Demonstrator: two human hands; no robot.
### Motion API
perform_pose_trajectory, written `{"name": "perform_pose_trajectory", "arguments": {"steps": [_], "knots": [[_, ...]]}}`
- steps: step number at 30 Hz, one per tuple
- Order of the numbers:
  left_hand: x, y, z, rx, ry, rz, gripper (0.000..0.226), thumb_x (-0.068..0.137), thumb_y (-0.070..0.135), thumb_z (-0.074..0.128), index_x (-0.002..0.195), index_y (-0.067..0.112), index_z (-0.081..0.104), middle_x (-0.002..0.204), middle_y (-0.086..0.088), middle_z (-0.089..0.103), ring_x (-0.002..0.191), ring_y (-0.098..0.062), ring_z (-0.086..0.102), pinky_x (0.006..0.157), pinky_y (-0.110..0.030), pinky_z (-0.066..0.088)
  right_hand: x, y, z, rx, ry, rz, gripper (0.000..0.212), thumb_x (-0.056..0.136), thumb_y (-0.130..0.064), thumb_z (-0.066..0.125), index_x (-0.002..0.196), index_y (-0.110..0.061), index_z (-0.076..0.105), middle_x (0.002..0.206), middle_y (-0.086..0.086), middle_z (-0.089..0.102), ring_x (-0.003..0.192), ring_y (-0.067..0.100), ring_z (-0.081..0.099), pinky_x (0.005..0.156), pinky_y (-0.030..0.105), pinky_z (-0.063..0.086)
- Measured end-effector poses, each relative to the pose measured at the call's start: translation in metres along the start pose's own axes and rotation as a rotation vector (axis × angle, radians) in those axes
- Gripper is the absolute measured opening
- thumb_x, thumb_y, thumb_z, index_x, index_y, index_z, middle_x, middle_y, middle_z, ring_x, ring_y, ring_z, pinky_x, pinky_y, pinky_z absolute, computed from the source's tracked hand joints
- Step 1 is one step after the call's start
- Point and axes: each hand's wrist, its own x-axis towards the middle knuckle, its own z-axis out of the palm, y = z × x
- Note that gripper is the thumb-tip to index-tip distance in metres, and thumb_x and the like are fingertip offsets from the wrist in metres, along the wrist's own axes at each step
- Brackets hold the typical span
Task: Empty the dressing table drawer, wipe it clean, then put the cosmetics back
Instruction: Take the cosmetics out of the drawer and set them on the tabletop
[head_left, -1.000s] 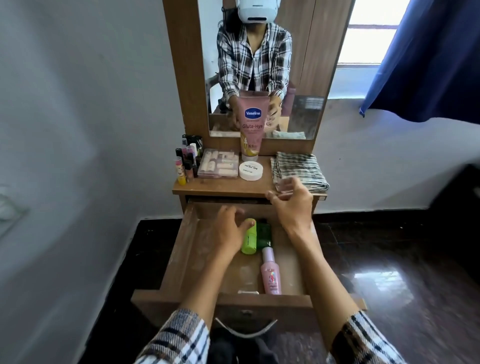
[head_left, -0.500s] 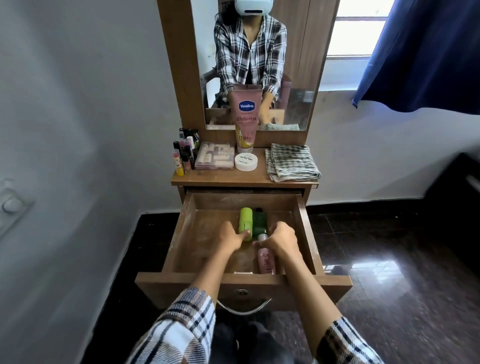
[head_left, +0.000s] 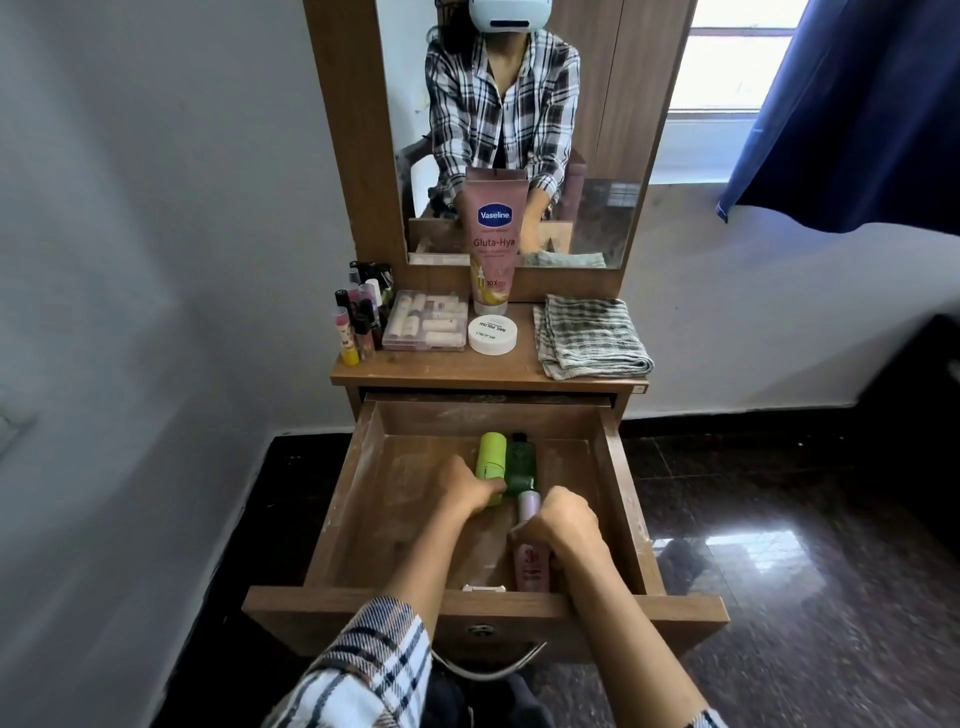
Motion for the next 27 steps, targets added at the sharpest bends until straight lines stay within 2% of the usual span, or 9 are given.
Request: {"name": "perform_pose_trajectory", "arguments": {"steps": [4, 9, 14, 16, 18, 20, 23, 25, 27], "knots": [[-0.005, -0.004, -0.006, -0.121, -0.050, -0.049, 0.058, 0.078, 0.032, 0.070, 0.120, -0.003, 0.051, 0.114, -0.017, 0.061, 0.097, -0.028, 0.062, 0.070, -0.030, 0.047, -0.003, 0.000, -0.003, 0.046, -0.009, 0.022, 0.051, 0.073, -0.037, 0.078, 0.109, -0.011, 0.052, 0.103, 0.007, 0.059, 0.100, 0.024, 0.063, 0.084, 0.034, 0.056], [-0.026, -0.013, -0.022, -0.456, -0.153, -0.085, 0.043, 0.081, 0.015, 0.068, 0.116, -0.003, 0.051, 0.103, -0.015, 0.060, 0.080, -0.020, 0.062, 0.071, -0.031, 0.053, -0.018, 0.004, -0.007, 0.146, 0.066, -0.016, 0.054, 0.071, -0.040, 0.078, 0.110, -0.010, 0.056, 0.109, 0.008, 0.063, 0.096, 0.023, 0.064, 0.081, 0.034, 0.056], [-0.060, -0.021, -0.051, -0.733, -0.183, -0.043, 0.016, 0.082, 0.004, 0.066, 0.091, 0.001, 0.053, 0.084, -0.011, 0.061, 0.074, -0.018, 0.060, 0.070, -0.028, 0.052, -0.043, -0.001, -0.023, 0.282, 0.157, -0.142, 0.038, 0.069, -0.034, 0.075, 0.096, -0.011, 0.063, 0.093, 0.006, 0.066, 0.078, 0.019, 0.065, 0.071, 0.032, 0.057], [-0.068, -0.020, -0.062, -0.775, -0.160, -0.009, 0.018, 0.082, 0.003, 0.067, 0.094, 0.002, 0.052, 0.081, -0.009, 0.060, 0.070, -0.015, 0.059, 0.066, -0.026, 0.052, -0.051, -0.007, -0.032, 0.324, 0.185, -0.187, 0.030, 0.068, -0.032, 0.073, 0.089, -0.012, 0.064, 0.089, 0.007, 0.068, 0.077, 0.020, 0.067, 0.073, 0.037, 0.058], [-0.077, -0.015, -0.072, -0.796, -0.130, 0.033, 0.024, 0.081, 0.002, 0.068, 0.100, 0.002, 0.054, 0.081, -0.007, 0.061, 0.071, -0.013, 0.060, 0.064, -0.023, 0.053, -0.060, -0.014, -0.043, 0.361, 0.201, -0.247, 0.024, 0.070, -0.030, 0.072, 0.084, -0.013, 0.063, 0.088, 0.007, 0.069, 0.077, 0.019, 0.066, 0.067, 0.033, 0.056], [-0.080, -0.009, -0.080, -0.821, -0.083, 0.064, 0.025, 0.079, 0.003, 0.070, 0.100, 0.002, 0.056, 0.084, -0.009, 0.062, 0.076, -0.016, 0.061, 0.073, -0.029, 0.053, -0.067, -0.023, -0.055, 0.413, 0.224, -0.317, 0.022, 0.075, -0.026, 0.073, 0.088, -0.012, 0.063, 0.090, 0.005, 0.067, 0.077, 0.016, 0.062, 0.059, 0.025, 0.046], [-0.077, 0.002, -0.088, -0.819, 0.021, 0.143, 0.030, 0.077, 0.015, 0.075, 0.103, 0.005, 0.063, 0.100, -0.012, 0.067, 0.092, -0.022, 0.064, 0.088, -0.038, 0.052, -0.072, -0.040, -0.068, 0.523, 0.238, -0.413, 0.033, 0.078, -0.018, 0.073, 0.107, -0.009, 0.061, 0.104, 0.006, 0.066, 0.091, 0.018, 0.064, 0.075, 0.029, 0.053], [-0.073, 0.010, -0.092, -0.746, 0.129, 0.224, 0.039, 0.079, 0.026, 0.073, 0.111, 0.008, 0.062, 0.108, -0.005, 0.065, 0.097, -0.020, 0.060, 0.086, -0.033, 0.048, -0.071, -0.054, -0.075, 0.554, 0.252, -0.465, 0.040, 0.079, -0.016, 0.073, 0.115, -0.009, 0.058, 0.113, 0.006, 0.064, 0.100, 0.020, 0.063, 0.086, 0.036, 0.053], [-0.068, 0.018, -0.094, -0.677, 0.262, 0.296, 0.043, 0.081, 0.031, 0.070, 0.117, 0.011, 0.059, 0.113, -0.003, 0.061, 0.104, -0.020, 0.056, 0.085, -0.030, 0.043, -0.065, -0.068, -0.081, 0.556, 0.281, -0.506, 0.045, 0.079, -0.014, 0.072, 0.121, -0.009, 0.055, 0.117, 0.008, 0.062, 0.105, 0.021, 0.061, 0.088, 0.034, 0.052]]}}
